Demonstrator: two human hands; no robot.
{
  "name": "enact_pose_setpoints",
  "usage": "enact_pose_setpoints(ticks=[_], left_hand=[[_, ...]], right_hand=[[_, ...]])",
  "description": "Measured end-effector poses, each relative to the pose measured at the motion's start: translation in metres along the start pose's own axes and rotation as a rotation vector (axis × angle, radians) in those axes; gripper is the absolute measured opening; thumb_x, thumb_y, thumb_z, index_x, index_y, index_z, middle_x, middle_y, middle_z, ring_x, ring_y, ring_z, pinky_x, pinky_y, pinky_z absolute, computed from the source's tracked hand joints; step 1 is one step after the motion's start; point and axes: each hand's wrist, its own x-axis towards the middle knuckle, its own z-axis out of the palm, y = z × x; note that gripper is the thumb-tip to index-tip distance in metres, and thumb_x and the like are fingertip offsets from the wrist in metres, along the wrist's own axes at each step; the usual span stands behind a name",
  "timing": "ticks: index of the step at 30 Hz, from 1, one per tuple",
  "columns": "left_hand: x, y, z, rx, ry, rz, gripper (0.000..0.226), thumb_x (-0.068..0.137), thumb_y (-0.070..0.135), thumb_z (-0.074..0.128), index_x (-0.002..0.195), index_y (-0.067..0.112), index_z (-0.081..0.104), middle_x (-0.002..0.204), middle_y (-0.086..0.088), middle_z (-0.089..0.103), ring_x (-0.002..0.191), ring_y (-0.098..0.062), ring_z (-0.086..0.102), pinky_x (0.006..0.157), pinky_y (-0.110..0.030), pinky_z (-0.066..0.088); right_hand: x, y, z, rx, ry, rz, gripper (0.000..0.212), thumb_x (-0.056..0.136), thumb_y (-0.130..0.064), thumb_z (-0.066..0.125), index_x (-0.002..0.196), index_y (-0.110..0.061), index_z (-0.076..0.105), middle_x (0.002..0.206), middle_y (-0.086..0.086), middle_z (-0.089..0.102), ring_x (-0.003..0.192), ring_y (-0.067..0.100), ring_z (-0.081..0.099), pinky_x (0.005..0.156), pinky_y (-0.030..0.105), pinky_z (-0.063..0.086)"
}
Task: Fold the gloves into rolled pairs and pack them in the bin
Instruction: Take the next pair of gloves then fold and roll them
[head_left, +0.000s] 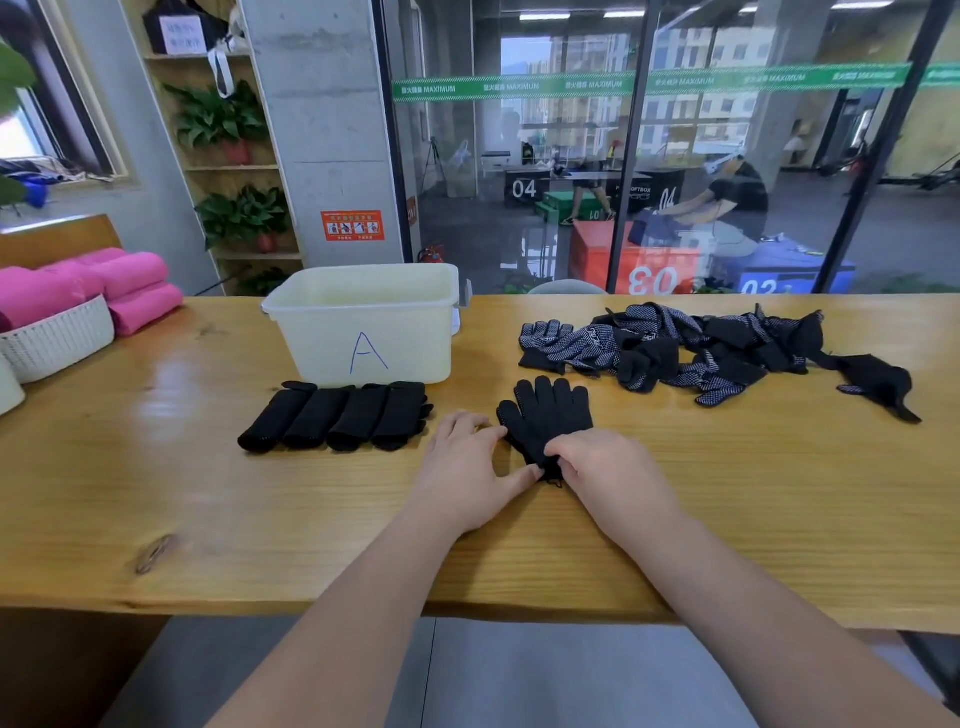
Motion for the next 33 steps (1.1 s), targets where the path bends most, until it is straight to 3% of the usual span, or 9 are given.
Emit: enact_pose_setpoints(ticks=[5, 9, 14, 17, 20, 25, 28, 33], left_hand=[[-0.001, 0.0, -0.001, -0.003, -0.001, -0.006, 0.087, 0.086, 0.083, 0.052, 0.152, 0.026, 0.054, 0.157, 0.004, 0.045, 0.153, -0.021, 0.021, 0.125, -0.05, 0.028], [-0.002, 0.001, 0.0, -0.007, -0.005, 0.005, 0.086, 0.088, 0.081, 0.05, 0.152, 0.025, 0.055, 0.157, 0.003, 0.046, 0.154, -0.022, 0.021, 0.126, -0.048, 0.028], [-0.001, 0.002, -0.004, -0.098, -0.025, -0.036, 0.068, 0.1, 0.058, 0.037, 0.156, 0.023, 0.05, 0.161, 0.001, 0.042, 0.156, -0.02, 0.017, 0.128, -0.046, 0.021], [-0.001, 0.002, -0.001, -0.115, 0.025, -0.041, 0.068, 0.103, 0.067, 0.035, 0.159, 0.029, 0.043, 0.161, 0.003, 0.041, 0.155, -0.02, 0.018, 0.128, -0.046, 0.023], [-0.002, 0.002, 0.002, -0.005, -0.019, 0.007, 0.077, 0.096, 0.079, 0.035, 0.161, 0.037, 0.037, 0.165, 0.003, 0.034, 0.158, -0.021, 0.011, 0.128, -0.05, 0.022], [0.0, 0.005, -0.001, 0.007, -0.071, -0.022, 0.08, 0.091, 0.081, 0.043, 0.16, 0.039, 0.04, 0.167, 0.003, 0.031, 0.16, -0.021, 0.004, 0.129, -0.049, 0.018], [-0.001, 0.006, -0.002, -0.004, -0.08, -0.024, 0.082, 0.09, 0.081, 0.045, 0.16, 0.039, 0.04, 0.168, 0.003, 0.03, 0.161, -0.02, 0.002, 0.13, -0.049, 0.017], [-0.001, 0.006, -0.003, -0.007, -0.073, -0.02, 0.083, 0.09, 0.081, 0.047, 0.161, 0.038, 0.039, 0.168, 0.002, 0.029, 0.161, -0.021, 0.002, 0.129, -0.049, 0.014]], right_hand=[[-0.002, 0.0, 0.0, 0.025, 0.063, -0.003, 0.019, 0.088, -0.007, 0.075, 0.1, -0.022, 0.079, 0.087, -0.005, 0.076, 0.082, 0.02, 0.071, 0.064, 0.037, 0.056], [-0.004, 0.002, 0.001, 0.096, 0.057, -0.015, 0.018, 0.094, -0.018, 0.07, 0.109, -0.024, 0.077, 0.099, -0.008, 0.076, 0.094, 0.015, 0.07, 0.077, 0.037, 0.059], [-0.005, 0.0, 0.001, 0.183, 0.053, 0.006, 0.023, 0.095, -0.032, 0.063, 0.111, -0.025, 0.078, 0.106, -0.013, 0.075, 0.102, 0.008, 0.064, 0.087, 0.028, 0.056], [-0.005, -0.003, -0.003, 0.264, 0.06, 0.03, 0.035, 0.099, -0.043, 0.047, 0.104, -0.026, 0.077, 0.102, -0.017, 0.071, 0.099, 0.004, 0.06, 0.086, 0.027, 0.053], [0.003, 0.0, -0.004, 0.28, 0.072, 0.062, 0.03, 0.105, -0.035, 0.048, 0.115, -0.024, 0.075, 0.114, -0.015, 0.069, 0.107, 0.007, 0.061, 0.092, 0.031, 0.053], [0.04, 0.022, 0.0, 0.167, -0.341, 0.168, 0.049, 0.109, -0.044, 0.048, 0.152, -0.023, 0.054, 0.161, -0.004, 0.046, 0.147, 0.017, 0.043, 0.119, 0.034, 0.036], [0.063, 0.025, -0.001, 0.081, -0.369, 0.2, 0.057, 0.11, -0.048, 0.044, 0.157, -0.015, 0.047, 0.164, 0.004, 0.042, 0.15, 0.024, 0.038, 0.122, 0.037, 0.032], [0.076, 0.013, 0.019, 0.109, -0.544, 0.188, 0.07, 0.11, -0.056, 0.037, 0.167, -0.018, 0.025, 0.176, 0.006, 0.014, 0.162, 0.025, 0.009, 0.13, 0.045, 0.019]])
